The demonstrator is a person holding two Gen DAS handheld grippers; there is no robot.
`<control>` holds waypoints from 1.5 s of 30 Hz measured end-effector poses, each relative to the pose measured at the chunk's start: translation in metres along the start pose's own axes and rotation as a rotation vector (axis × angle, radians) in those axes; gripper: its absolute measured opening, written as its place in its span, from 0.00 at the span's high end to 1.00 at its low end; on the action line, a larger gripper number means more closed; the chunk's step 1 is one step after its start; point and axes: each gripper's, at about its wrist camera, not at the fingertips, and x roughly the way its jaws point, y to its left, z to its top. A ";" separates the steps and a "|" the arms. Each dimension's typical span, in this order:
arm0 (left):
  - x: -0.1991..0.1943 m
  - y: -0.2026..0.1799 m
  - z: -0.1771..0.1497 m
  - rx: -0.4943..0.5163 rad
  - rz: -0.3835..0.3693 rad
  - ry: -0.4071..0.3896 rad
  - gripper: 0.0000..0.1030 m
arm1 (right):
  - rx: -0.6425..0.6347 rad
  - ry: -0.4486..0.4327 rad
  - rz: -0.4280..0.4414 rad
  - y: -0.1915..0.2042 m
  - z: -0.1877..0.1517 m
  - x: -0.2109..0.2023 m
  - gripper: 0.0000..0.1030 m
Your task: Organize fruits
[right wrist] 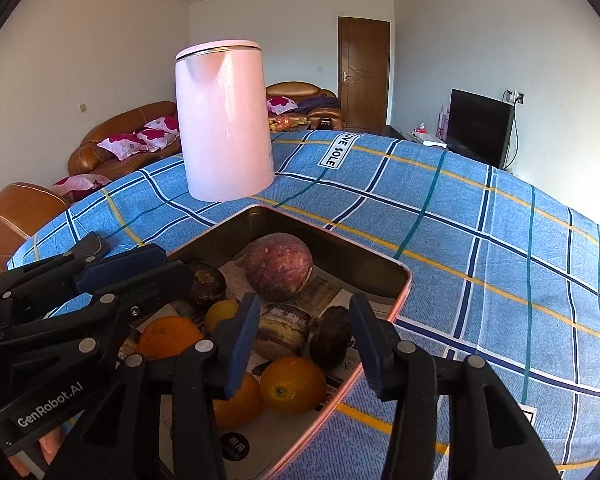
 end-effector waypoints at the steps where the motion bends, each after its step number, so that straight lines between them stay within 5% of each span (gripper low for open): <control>1: 0.000 0.000 0.000 0.000 -0.001 0.001 0.73 | 0.003 -0.003 0.003 -0.001 0.000 -0.001 0.51; 16: -0.017 -0.001 -0.001 -0.006 0.012 -0.051 0.45 | 0.035 -0.058 -0.010 -0.008 -0.007 -0.023 0.46; 20: -0.032 -0.004 -0.001 -0.007 0.012 -0.089 0.33 | 0.053 -0.098 -0.014 -0.012 -0.012 -0.041 0.39; 25: -0.052 -0.014 -0.002 0.013 -0.005 -0.126 0.31 | 0.062 -0.148 -0.028 -0.015 -0.020 -0.071 0.37; 33: -0.083 -0.033 -0.005 0.044 -0.006 -0.208 0.07 | 0.060 -0.215 -0.083 -0.019 -0.032 -0.116 0.28; 45: -0.099 -0.041 -0.008 0.059 0.001 -0.249 0.01 | 0.102 -0.262 -0.154 -0.035 -0.055 -0.154 0.27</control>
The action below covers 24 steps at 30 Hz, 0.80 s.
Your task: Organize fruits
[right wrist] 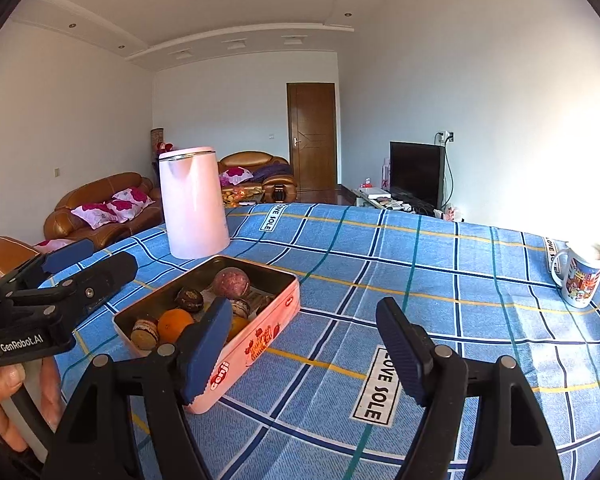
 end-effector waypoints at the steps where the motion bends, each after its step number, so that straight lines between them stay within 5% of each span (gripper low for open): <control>1: 0.000 0.000 0.000 0.000 -0.003 0.001 0.01 | 0.003 -0.001 -0.005 -0.001 -0.001 -0.002 0.27; 24: -0.011 -0.016 0.003 0.022 -0.015 0.014 0.00 | -0.005 -0.047 -0.041 -0.006 0.000 -0.034 0.26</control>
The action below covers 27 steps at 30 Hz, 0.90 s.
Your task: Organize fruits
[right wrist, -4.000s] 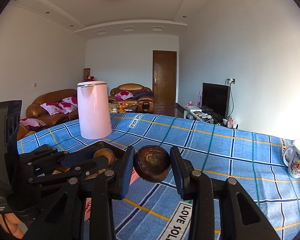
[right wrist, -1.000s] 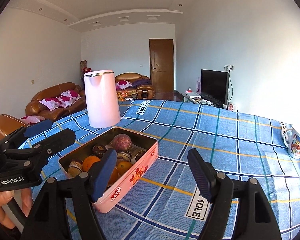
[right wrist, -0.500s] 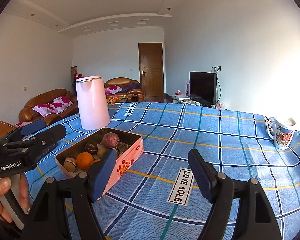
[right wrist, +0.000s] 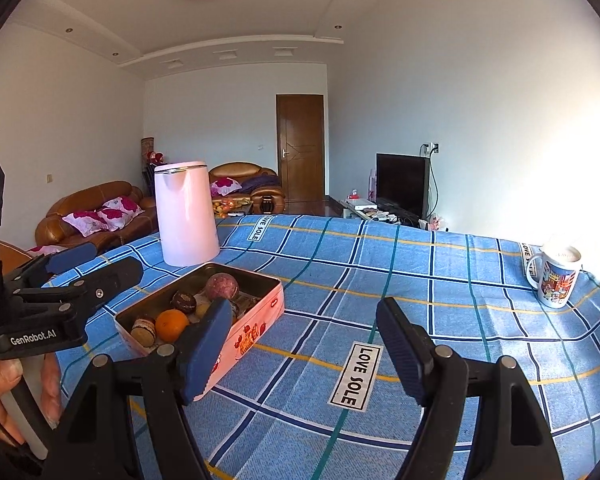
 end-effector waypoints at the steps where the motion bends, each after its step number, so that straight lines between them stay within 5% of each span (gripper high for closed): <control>1: 0.001 -0.001 0.000 0.005 0.002 0.004 0.00 | 0.000 -0.002 0.001 0.000 0.000 -0.001 0.26; 27: -0.001 -0.011 -0.001 0.033 0.001 0.003 0.00 | 0.007 0.004 -0.002 -0.004 -0.007 0.001 0.26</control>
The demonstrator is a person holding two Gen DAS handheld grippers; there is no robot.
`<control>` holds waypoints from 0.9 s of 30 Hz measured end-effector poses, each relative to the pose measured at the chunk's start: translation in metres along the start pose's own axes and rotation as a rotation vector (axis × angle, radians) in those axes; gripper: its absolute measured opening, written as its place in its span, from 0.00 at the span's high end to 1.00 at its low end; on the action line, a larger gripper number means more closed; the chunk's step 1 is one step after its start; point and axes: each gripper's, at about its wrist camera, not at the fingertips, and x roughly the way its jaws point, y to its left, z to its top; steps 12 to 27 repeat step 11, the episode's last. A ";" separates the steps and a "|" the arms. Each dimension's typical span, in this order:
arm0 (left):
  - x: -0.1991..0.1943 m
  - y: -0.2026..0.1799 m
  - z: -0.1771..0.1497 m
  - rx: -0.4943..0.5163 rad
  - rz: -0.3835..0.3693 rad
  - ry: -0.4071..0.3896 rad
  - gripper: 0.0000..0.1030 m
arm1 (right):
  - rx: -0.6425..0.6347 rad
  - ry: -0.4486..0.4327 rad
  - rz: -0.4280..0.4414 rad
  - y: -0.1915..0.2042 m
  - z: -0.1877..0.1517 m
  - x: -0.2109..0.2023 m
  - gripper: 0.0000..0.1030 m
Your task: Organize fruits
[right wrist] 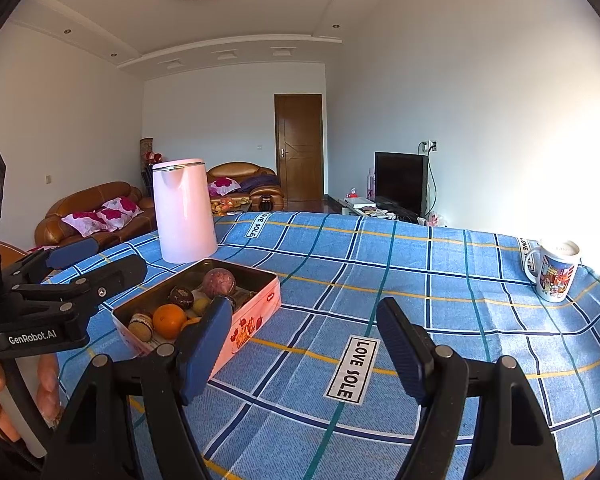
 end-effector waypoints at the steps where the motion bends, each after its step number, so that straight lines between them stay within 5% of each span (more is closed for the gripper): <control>1: 0.000 -0.001 0.000 0.004 0.001 -0.002 0.00 | 0.001 0.001 0.000 0.000 -0.001 0.000 0.26; 27: 0.003 0.002 -0.003 0.005 0.015 0.012 0.00 | 0.019 0.022 -0.020 -0.014 -0.005 0.002 0.26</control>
